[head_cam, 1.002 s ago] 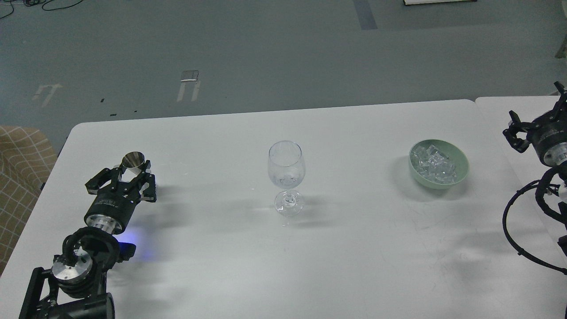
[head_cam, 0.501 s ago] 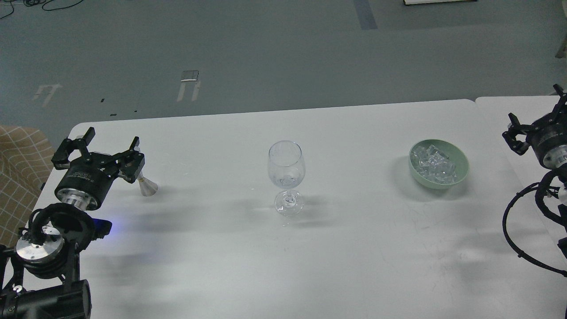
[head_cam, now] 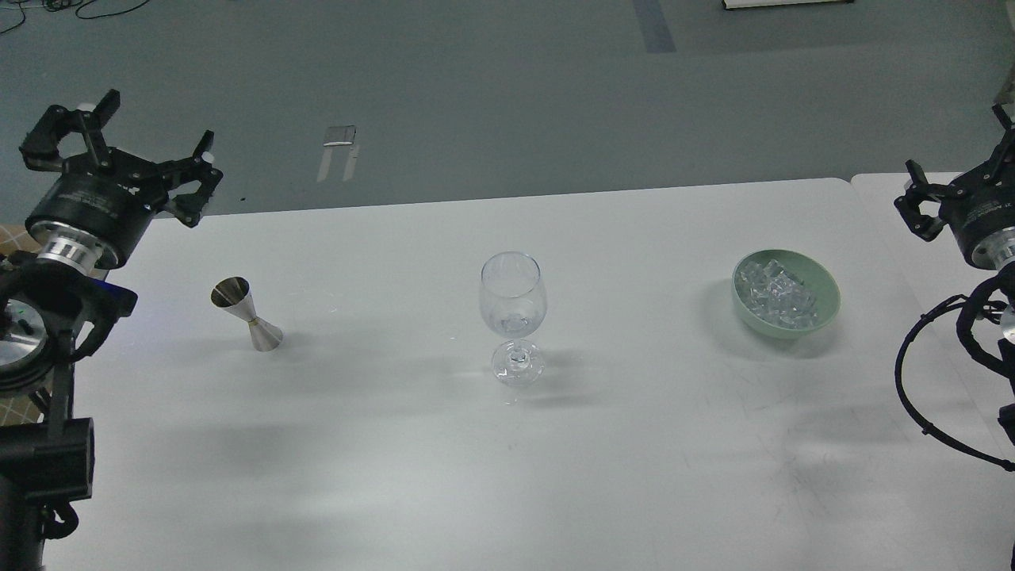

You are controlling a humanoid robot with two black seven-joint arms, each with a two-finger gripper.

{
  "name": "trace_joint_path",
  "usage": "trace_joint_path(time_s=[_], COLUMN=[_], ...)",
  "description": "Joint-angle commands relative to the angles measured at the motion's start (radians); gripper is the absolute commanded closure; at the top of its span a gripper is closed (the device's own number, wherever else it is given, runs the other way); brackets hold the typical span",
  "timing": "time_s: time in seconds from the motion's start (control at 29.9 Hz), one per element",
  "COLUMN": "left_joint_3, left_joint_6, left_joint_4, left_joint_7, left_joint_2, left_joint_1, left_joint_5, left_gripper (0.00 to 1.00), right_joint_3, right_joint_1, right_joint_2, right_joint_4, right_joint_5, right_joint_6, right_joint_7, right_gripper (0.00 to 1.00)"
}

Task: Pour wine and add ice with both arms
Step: 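Reach the right gripper down into the green bowl of ice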

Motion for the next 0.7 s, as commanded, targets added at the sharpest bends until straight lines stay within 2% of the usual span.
trace_joint_path(time_s=[0.0,0.1,0.17,0.23,0.37,0.43,0.57,0.67], left_joint_3=[0.023,0.036,0.039,0.042,0.072,0.091,0.1,0.14], left_joint_6=[-0.011,-0.037,-0.081,-0.089,-0.088,-0.092,-0.097,-0.101], left_joint_4=[0.038,0.044,0.044,0.043,0.03,0.001,-0.008,0.007], left_joint_7=[0.005,-0.027,-0.108,-0.15,-0.118,-0.101,-0.096,-0.118], left_joint_2=[0.013,0.017,0.018,0.02,0.043,0.072,0.064,0.075], left_joint_1=[-0.028,-0.031,-0.023,-0.021,-0.021,-0.021,-0.018,-0.024], left_joint_5=[0.001,0.007,0.052,0.08,0.082,0.082,0.082,0.12], left_gripper=[0.13,0.09,0.06,0.04,0.03,0.03,0.03,0.02], right_joint_3=[-0.009,-0.017,-0.025,-0.075,-0.207,-0.284,-0.334,-0.371], right_joint_1=[0.004,0.019,0.054,0.088,0.133,0.141,0.138,0.151], right_joint_2=[-0.01,-0.011,-0.014,-0.033,-0.105,-0.161,-0.223,-0.261], right_joint_4=[-0.001,0.003,0.003,0.005,0.038,0.109,0.175,0.19], right_joint_5=[-0.003,-0.005,-0.023,-0.052,-0.12,-0.179,-0.305,-0.481], right_joint_6=[0.004,0.006,0.006,0.006,0.004,0.005,0.004,0.004], right_joint_7=[0.0,0.0,-0.003,-0.003,0.003,0.003,0.003,0.003], right_gripper=[0.0,0.0,0.0,0.0,0.0,0.0,0.0,0.0])
